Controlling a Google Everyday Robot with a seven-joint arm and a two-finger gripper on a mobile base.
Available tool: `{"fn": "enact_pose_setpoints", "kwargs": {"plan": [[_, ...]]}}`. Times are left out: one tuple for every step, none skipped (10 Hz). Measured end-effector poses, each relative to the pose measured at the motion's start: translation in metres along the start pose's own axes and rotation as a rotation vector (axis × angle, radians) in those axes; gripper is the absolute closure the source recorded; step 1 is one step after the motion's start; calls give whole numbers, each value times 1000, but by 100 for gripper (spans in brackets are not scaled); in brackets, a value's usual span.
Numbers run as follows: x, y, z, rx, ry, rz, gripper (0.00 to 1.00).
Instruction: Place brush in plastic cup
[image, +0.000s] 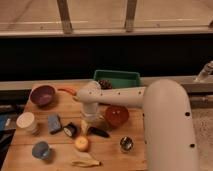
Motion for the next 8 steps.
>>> {"fn": "enact_pose_setpoints", "kwargs": {"plan": [[0,0,-2,-1,-1,1,70],[-1,0,-4,-1,-1,1,80],[1,2,-4,-5,3,-4,90],[0,2,-5,-2,3,-6,98],[0,2,-5,1,-1,-3,100],[-1,4,-7,14,-8,-5,100],[-3,10,-12,31,-21,-11,100],[-4,8,-22,51,-37,-12,100]]}}
